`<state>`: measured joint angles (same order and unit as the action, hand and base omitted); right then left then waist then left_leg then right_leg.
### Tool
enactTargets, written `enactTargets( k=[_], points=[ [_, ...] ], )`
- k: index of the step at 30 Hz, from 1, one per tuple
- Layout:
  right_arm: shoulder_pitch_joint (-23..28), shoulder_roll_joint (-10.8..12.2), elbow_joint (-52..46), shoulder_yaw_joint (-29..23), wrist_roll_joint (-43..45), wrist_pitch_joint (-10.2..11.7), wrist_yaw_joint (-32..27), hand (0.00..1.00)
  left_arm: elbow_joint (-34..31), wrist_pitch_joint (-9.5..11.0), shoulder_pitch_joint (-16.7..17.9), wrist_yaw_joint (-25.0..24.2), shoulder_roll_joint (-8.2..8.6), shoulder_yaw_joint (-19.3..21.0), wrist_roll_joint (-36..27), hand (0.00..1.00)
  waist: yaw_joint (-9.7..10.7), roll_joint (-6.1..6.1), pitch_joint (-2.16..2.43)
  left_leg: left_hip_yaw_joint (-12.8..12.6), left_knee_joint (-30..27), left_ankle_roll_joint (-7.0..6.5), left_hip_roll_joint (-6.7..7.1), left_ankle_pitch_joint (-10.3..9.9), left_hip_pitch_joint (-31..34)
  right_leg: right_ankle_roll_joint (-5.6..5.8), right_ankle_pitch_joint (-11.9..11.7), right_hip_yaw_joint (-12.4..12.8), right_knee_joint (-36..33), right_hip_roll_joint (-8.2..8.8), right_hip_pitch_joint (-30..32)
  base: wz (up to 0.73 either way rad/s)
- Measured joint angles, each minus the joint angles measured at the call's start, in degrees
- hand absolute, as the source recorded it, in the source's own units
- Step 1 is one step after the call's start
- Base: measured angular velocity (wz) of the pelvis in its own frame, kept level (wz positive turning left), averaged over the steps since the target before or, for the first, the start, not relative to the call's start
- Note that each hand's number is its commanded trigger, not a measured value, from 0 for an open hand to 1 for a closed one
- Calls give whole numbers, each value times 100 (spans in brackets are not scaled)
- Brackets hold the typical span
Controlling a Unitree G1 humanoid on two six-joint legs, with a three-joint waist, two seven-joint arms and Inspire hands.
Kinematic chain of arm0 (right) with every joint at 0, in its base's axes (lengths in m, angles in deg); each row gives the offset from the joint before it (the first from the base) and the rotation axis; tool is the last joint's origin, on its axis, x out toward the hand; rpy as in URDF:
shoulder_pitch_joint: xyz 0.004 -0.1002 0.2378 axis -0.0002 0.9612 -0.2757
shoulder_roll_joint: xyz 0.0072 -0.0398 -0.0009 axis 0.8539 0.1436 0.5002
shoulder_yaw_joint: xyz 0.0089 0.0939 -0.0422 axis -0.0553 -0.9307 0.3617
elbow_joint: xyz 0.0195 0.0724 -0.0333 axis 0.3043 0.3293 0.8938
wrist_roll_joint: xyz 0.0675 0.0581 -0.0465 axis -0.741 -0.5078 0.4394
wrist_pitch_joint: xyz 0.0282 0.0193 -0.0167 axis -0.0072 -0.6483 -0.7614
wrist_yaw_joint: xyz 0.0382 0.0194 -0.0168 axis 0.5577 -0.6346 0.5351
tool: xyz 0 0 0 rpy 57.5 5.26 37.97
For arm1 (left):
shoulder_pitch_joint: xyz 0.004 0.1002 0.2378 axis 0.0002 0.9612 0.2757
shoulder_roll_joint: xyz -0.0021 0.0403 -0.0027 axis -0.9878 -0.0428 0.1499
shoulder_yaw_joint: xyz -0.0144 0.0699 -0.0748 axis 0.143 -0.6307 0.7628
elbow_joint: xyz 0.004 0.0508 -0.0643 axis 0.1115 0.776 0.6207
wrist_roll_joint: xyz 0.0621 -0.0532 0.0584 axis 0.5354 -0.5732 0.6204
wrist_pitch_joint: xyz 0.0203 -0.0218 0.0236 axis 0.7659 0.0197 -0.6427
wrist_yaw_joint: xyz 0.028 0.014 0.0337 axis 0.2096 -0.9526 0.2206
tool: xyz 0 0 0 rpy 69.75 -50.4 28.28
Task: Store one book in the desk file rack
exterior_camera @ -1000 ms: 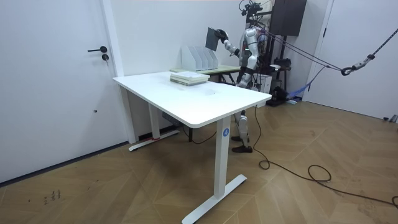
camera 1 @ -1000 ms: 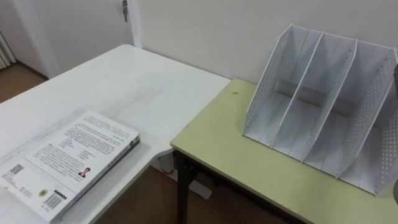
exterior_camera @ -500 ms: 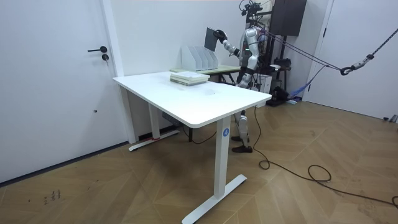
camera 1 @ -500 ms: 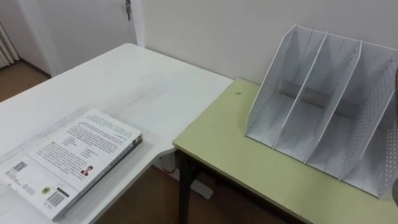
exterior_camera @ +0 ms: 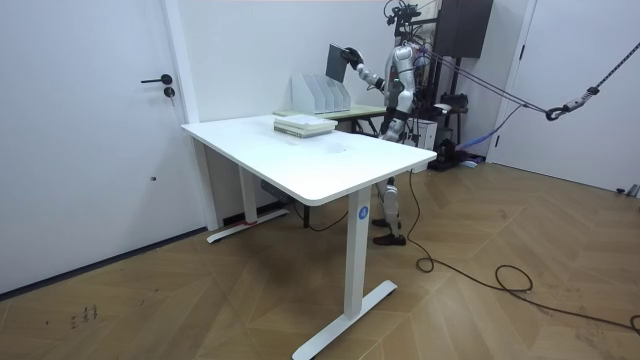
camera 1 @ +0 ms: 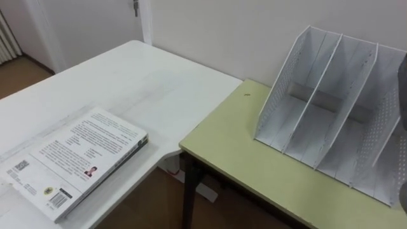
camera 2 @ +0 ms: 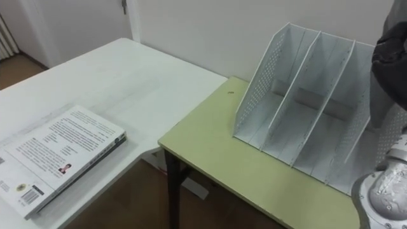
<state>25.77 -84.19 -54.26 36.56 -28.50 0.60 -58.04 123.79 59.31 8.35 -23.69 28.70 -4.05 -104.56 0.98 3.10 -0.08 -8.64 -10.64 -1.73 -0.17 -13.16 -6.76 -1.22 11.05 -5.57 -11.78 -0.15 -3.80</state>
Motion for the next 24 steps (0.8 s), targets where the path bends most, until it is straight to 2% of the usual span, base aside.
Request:
enactTargets(
  k=[18,24],
  points=[
    [-10,39,196,0,-6,9,7,100,-18,-1,-3,104,1,-4,8,0,1,-39,16,84,-9,0,5,0,6,0,0,-101,4,18,-34,2],
    [-11,40,762,2,-145,-11,79,100,-17,-20,-20,109,5,5,9,0,-28,-35,-9,87,-8,0,6,1,12,0,0,-98,4,17,-31,0]
  ],
)
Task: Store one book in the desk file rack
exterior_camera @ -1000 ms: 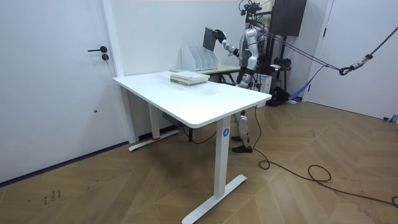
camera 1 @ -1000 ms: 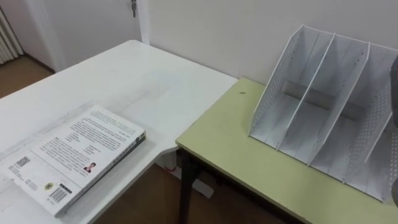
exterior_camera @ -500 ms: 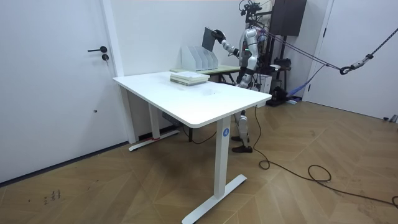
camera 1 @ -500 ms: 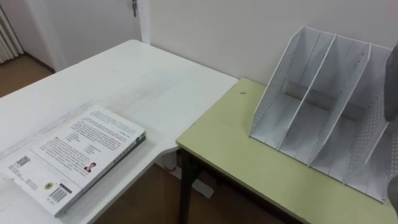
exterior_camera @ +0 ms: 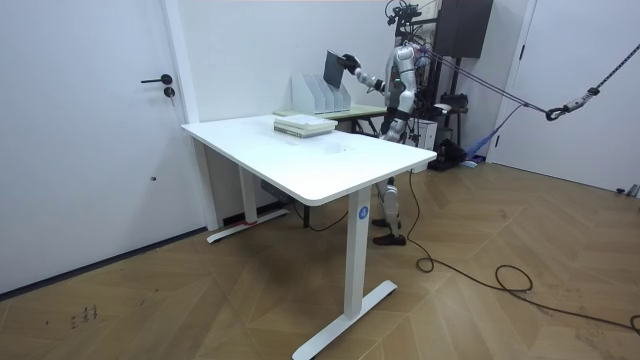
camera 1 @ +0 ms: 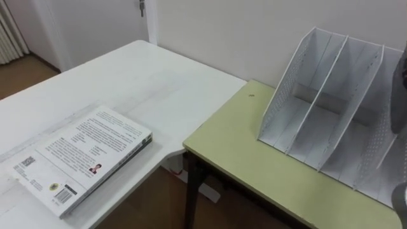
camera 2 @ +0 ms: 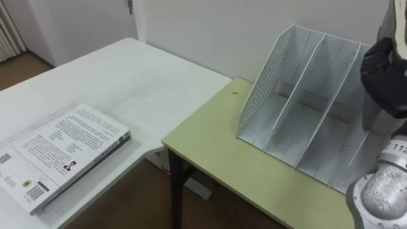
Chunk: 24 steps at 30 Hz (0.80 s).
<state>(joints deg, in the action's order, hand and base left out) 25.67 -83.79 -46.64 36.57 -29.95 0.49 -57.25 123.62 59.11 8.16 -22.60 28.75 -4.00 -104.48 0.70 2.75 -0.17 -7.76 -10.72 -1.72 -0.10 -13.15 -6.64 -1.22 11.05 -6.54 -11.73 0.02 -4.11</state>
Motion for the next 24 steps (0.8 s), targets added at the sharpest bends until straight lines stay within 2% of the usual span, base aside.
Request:
enactTargets(
  k=[4,11,13,24],
  points=[
    [-75,0,261,0,-241,-64,52,100,0,-80,-23,0,0,2,1,0,-1,8,-14,7,1,0,0,0,5,0,0,8,5,-4,2,0],
    [-363,-2,832,-4,-336,-175,181,100,0,-190,-75,1,-5,1,6,0,-16,-5,-11,20,1,0,1,0,7,0,0,11,6,-5,1,0],
    [-378,-2,886,-4,-399,-263,222,100,0,-235,-99,1,-4,3,6,0,-45,-16,-13,24,1,0,1,0,9,0,0,9,6,-4,2,0],
    [-387,-27,1374,-5,-832,-266,224,100,-1,-238,-115,-1,-5,2,-4,0,-88,3,-23,39,-6,0,1,2,8,-1,0,4,-14,-1,5,0]
  ],
)
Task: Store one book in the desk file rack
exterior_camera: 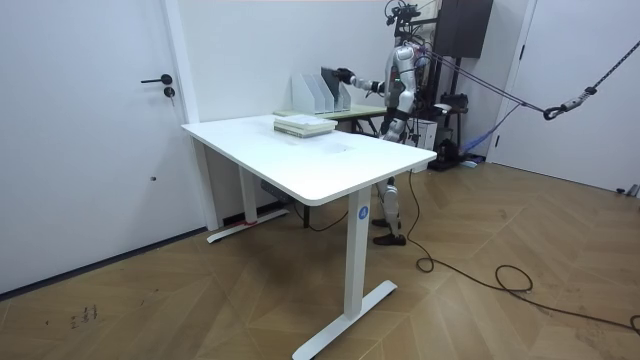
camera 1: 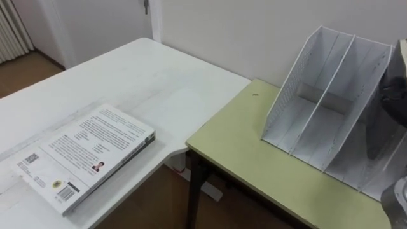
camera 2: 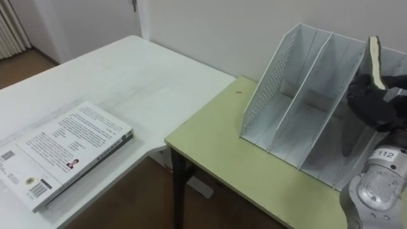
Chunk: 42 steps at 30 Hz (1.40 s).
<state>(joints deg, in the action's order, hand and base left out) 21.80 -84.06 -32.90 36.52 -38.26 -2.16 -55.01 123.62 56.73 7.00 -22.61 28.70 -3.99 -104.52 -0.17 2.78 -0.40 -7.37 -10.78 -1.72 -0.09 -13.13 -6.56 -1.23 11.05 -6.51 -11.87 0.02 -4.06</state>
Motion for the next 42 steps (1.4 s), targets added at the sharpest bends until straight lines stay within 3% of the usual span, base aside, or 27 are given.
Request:
enactTargets(
  k=[5,6,7,8,13,19,42],
  points=[
    [-427,-39,503,-13,-355,-178,-12,100,-15,-65,-2,-28,0,59,34,0,8,26,-15,1,-57,0,0,0,45,-1,0,-3,-9,4,20,1],
    [-540,-99,575,-10,-396,-258,-2,64,-25,-99,-4,-37,0,64,33,0,7,29,-12,5,-59,0,0,0,54,-1,0,-9,-9,4,25,5],
    [-610,-163,618,-10,-432,-266,-1,8,-49,-118,0,-39,0,64,33,0,5,18,-3,5,-62,0,0,0,57,-1,0,-19,14,4,21,5],
    [-650,-188,630,-10,-452,-266,-2,0,-57,-127,2,-40,0,71,32,0,1,15,1,7,-62,0,-1,0,60,-1,0,-26,14,3,19,5],
    [-1101,-407,1147,-15,-702,-266,-63,0,-60,-259,-5,-73,-23,118,16,0,10,36,28,101,-61,6,-3,3,83,-7,-4,-159,8,15,6,7],
    [-1422,-516,1489,-22,-839,-252,-63,0,-63,-298,-9,-103,-45,130,6,0,8,57,31,133,-67,8,-3,5,86,-8,-5,-249,5,26,-8,2],
    [-1429,-529,1396,11,-927,-185,-50,0,-60,-373,-49,-114,-88,108,-7,0,-19,70,43,142,-104,7,7,6,84,-8,-7,-303,9,44,-84,0]
  ],
)
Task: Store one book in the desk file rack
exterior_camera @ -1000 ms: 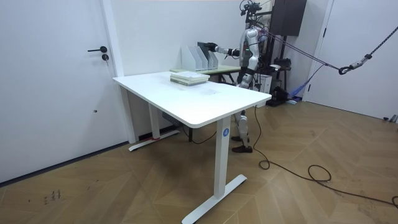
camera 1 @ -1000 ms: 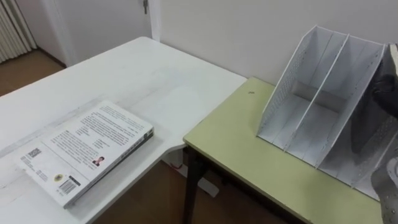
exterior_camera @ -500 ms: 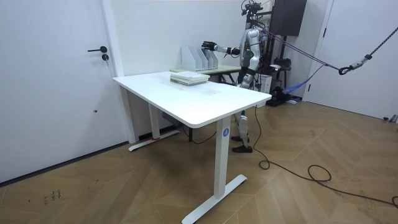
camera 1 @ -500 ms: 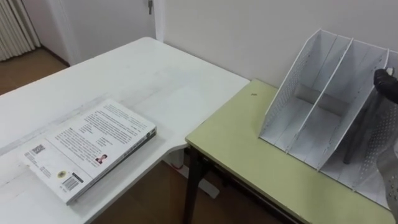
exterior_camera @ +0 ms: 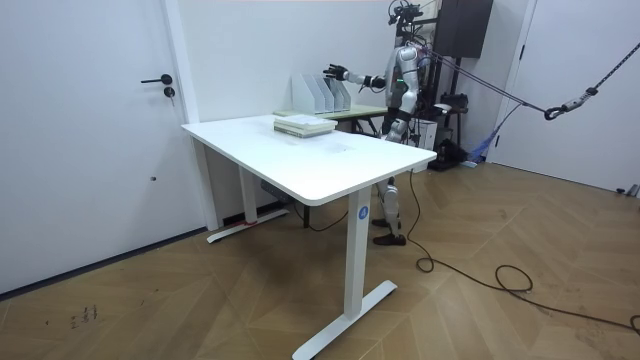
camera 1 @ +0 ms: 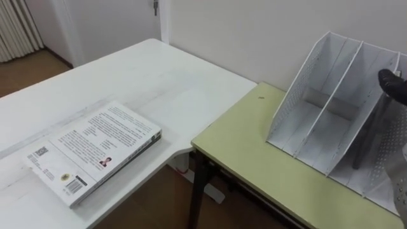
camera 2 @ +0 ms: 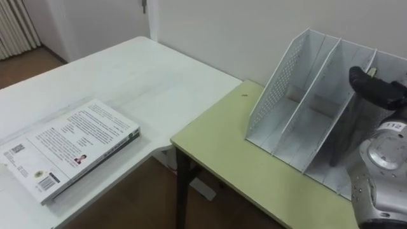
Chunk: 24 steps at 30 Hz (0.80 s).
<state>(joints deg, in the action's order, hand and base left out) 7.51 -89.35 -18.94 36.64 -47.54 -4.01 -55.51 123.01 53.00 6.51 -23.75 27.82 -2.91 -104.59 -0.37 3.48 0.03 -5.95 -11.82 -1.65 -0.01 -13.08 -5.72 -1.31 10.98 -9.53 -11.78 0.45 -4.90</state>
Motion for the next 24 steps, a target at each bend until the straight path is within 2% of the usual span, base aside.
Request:
enactTargets(
  k=[5,11,17,19,22,24],
  points=[
    [0,0,-54,-6,6,-7,10,0,18,-5,0,5,11,12,12,0,7,-19,8,-2,1,0,-1,0,3,-1,-2,2,-2,1,5,0],
    [28,-1,-686,30,-13,-6,309,0,28,29,14,-16,27,6,25,0,13,-111,8,-32,61,1,-8,0,-92,0,-5,105,4,-26,8,-7],
    [382,0,-1691,509,-62,-1,1352,0,11,71,35,-47,-22,0,142,0,58,-110,1,-100,62,14,-36,8,-110,-22,-20,147,3,-46,-29,-5],
    [716,1,-1931,718,-374,-32,1957,0,5,71,16,-48,-26,0,119,0,70,-91,-13,-103,60,14,-70,8,-99,-22,-22,147,5,-28,-4,0],
    [900,25,-2005,950,-714,-94,2588,0,8,71,-33,-50,-28,4,120,0,20,-87,-30,-88,51,13,-68,7,-92,-19,-26,140,3,14,19,0],
    [960,32,-2120,1173,-906,-214,3319,0,5,71,-60,-80,-51,-6,129,0,21,-82,-32,-92,61,13,-64,5,-78,-18,-26,150,10,17,37,0]
  ],
)
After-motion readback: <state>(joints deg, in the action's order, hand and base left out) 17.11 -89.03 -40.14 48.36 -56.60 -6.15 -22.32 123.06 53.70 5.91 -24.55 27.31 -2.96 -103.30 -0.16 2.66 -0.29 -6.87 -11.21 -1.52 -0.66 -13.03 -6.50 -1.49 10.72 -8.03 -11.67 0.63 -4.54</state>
